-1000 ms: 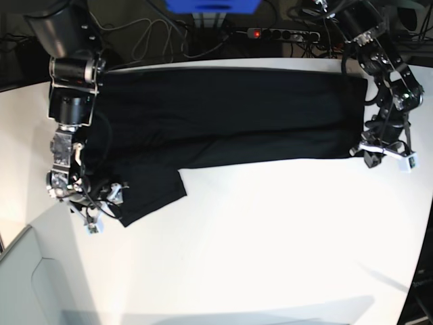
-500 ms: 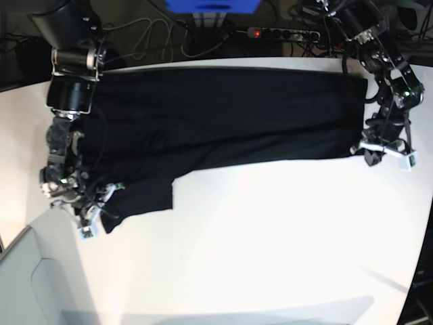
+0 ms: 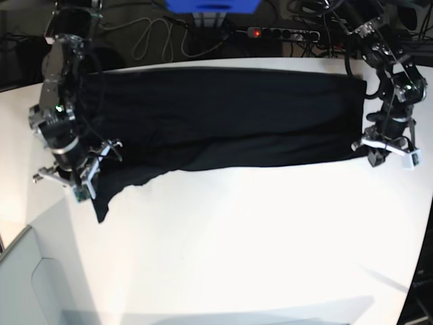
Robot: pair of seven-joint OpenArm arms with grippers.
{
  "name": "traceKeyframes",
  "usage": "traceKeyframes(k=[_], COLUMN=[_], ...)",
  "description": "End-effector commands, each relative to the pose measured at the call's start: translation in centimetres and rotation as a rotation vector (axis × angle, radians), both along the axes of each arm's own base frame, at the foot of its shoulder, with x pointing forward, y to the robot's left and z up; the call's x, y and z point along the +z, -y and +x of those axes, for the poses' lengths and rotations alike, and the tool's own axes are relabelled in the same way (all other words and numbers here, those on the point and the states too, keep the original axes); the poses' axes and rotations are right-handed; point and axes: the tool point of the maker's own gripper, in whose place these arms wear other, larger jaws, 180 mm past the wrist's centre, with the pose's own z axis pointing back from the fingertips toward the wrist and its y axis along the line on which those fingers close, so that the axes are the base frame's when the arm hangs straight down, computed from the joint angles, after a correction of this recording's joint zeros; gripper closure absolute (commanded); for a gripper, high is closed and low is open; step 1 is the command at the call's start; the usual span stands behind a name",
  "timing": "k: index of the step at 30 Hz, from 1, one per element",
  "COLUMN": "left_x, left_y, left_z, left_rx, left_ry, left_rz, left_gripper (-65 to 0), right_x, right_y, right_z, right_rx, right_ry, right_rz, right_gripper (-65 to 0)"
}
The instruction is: Fold the T-shirt properly
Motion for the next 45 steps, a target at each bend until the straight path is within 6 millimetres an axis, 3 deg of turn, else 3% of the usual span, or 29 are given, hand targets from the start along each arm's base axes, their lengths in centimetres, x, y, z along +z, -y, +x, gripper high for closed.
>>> traceKeyframes(k=[1, 4, 10, 17, 23, 27, 30, 38, 41, 45], left_x=[1.8, 2.1, 2.4, 1.8, 1.7, 1.7, 1.6, -1.6, -1.6, -1.1], left_y=[-0.2, -1.5, -2.9, -2.6, -4.0, -4.4, -4.4, -5.3, -5.5, -5.8], left_z=[0.6, -0.4, -0.9, -1.9, -3.5, -3.8, -3.9, -4.8, -4.9, -4.7], left_rx=[-0.008, 0.028, 0.056, 0.037, 0.064, 0.077, 0.079, 0.118, 0.119, 0.113], left_ry=[0.056, 0.056, 0.053, 0.036, 0.024, 0.021, 0.017, -0.051, -0.053, -0.049], left_rz=[0.027, 0.042, 0.061, 0.031, 0.023, 0.027, 0.025, -0.035, -0.033, -0.016], left_gripper=[0.0, 0.0, 0.0, 0.0, 0.0, 0.0, 0.0, 0.0, 0.0, 0.0], right_x=[1.9, 2.1, 0.8, -0.4, -1.3, -2.9, -3.6, -4.2, -4.2, -4.2], right_y=[-0.4, -0.7, 1.2, 2.0, 1.8, 0.4, -0.5, -0.5, 1.1, 1.4], right_z=[0.0, -1.9, -4.4, -6.0, -7.2, -9.0, -9.7, -10.7, -11.3, -11.5], right_rx=[0.027, 0.037, -0.015, -0.007, 0.002, 0.123, 0.141, 0.143, 0.105, 0.099], right_ry=[0.066, 0.066, 0.012, -0.046, -0.081, -0.160, -0.183, -0.213, -0.225, -0.228], right_rz=[-0.005, -0.018, -0.034, -0.067, -0.068, -0.094, -0.073, -0.072, -0.092, -0.097], right_gripper=[-0.1, -0.1, -0.1, -0.1, -0.1, 0.0, 0.0, 0.0, 0.0, 0.0])
